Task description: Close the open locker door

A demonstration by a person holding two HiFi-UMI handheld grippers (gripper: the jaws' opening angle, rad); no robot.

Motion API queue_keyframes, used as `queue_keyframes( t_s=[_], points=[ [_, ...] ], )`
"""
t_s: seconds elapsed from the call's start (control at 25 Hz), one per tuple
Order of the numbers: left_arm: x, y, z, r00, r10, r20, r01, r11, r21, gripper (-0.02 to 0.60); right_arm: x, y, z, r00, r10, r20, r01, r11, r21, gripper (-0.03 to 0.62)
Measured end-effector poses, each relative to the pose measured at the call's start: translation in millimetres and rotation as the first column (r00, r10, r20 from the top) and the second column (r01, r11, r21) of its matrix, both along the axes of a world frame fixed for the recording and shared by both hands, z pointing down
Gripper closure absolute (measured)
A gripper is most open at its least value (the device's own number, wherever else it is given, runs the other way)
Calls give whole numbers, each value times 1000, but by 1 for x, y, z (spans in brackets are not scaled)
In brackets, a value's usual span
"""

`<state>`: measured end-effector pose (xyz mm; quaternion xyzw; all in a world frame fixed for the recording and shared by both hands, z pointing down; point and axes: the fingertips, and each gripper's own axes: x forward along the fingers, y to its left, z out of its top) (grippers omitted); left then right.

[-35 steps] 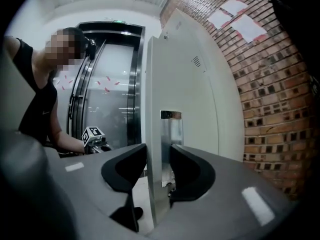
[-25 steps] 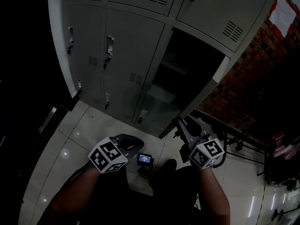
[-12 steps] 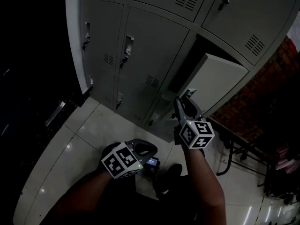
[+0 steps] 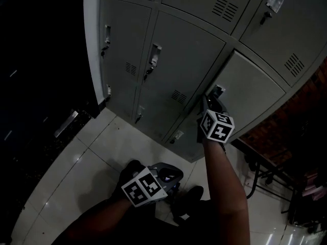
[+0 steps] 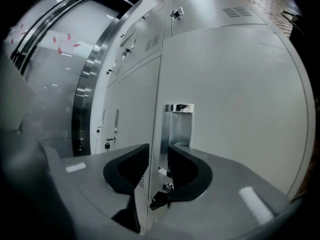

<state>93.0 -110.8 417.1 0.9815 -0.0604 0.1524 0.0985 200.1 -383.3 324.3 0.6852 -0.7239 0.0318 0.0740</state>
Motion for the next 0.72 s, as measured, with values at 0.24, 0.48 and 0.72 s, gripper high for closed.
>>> queue_keyframes(
  t_s=[0.24, 0.48, 0.72],
  points=[
    [-5, -2, -2, 1000, -4, -15, 3, 1000, -7, 569, 15, -22, 6, 999, 51, 5, -51, 999, -20, 471],
    [-7, -3, -1, 1000, -6, -14, 6, 1000, -3, 569, 12, -24, 11, 1000, 1, 20, 0, 1000, -29, 451],
    [-8, -4, 0, 1000, -5, -14, 5, 1000, 0, 569, 3, -1, 8, 998, -61, -11, 61, 998, -13, 455]
  ],
)
